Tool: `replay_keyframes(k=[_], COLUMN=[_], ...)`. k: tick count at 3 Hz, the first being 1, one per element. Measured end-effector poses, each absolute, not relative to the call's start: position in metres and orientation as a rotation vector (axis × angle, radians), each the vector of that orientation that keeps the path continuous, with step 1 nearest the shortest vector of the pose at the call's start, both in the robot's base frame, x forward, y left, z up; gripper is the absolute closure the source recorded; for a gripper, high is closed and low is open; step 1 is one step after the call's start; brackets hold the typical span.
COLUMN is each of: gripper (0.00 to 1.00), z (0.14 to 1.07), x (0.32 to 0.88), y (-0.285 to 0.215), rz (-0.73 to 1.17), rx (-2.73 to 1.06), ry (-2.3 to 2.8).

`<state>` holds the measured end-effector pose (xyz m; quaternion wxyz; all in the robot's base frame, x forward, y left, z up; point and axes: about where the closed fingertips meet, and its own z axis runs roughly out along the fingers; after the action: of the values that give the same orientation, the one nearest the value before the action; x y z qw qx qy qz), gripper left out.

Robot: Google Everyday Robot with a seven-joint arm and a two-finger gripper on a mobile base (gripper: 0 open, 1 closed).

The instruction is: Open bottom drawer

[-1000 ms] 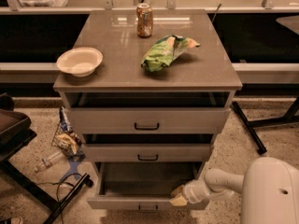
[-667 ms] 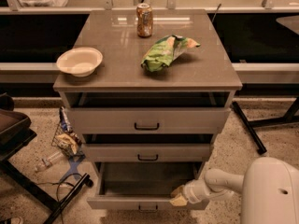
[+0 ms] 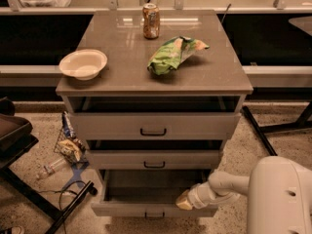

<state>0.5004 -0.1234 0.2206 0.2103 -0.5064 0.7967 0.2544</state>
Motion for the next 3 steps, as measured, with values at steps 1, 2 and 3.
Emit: replay_keyframes(k=[1, 2, 3], gripper=[1.00, 1.00, 1.00], z=[0.249, 0.267, 0.267], x=[0.493, 0.489, 0.489], y=[-0.120, -0.116, -0.116], rz=[0.652, 0.616, 0.616], rx=[-1.466, -1.499, -1.499], ry=[2.246, 2.264, 2.264])
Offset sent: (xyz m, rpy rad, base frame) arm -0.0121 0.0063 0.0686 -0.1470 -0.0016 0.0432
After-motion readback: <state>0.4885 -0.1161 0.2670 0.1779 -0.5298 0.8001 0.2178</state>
